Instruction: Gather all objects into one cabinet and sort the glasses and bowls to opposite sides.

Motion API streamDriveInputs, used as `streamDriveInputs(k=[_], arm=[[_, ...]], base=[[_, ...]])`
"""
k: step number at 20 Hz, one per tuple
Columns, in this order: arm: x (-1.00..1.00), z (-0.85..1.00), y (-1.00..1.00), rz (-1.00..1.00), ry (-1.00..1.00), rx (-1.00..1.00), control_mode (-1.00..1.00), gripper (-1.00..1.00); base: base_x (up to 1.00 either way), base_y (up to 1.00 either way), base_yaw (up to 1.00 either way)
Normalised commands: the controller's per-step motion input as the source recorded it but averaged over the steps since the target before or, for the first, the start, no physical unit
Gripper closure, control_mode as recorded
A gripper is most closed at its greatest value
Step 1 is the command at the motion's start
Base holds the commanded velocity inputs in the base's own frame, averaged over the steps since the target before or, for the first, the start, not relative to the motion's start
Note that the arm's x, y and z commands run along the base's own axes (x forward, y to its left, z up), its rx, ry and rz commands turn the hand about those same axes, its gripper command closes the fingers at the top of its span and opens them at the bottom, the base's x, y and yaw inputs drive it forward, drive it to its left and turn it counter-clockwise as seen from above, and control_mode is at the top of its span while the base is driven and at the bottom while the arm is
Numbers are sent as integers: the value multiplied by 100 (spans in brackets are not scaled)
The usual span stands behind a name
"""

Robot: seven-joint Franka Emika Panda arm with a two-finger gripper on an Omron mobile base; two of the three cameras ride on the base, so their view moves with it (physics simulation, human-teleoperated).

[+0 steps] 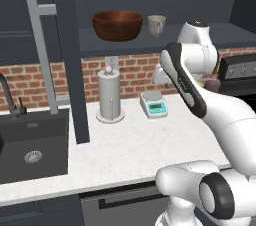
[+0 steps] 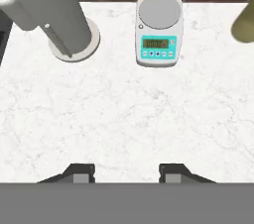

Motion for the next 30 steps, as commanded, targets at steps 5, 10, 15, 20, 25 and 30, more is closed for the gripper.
streamDriveInputs(k=[5, 10, 15, 20, 25, 30], arm=[[-47, 0, 9, -4, -24, -5, -100, -100], [-62, 12, 22, 4, -43, -15, -100, -100], [-73, 62, 0, 7, -42, -1, -100, -100], [-61, 93, 0, 7, -24, 0, -100, -100], [-63, 96, 0, 0, -10, 1, -100, -100], [-88, 62, -3, 0, -12, 3, -100, -100]], base=[[0, 0, 0], [0, 0, 0], [0, 0, 0], [0, 0, 0], [0, 0, 0], [0, 0, 0]])
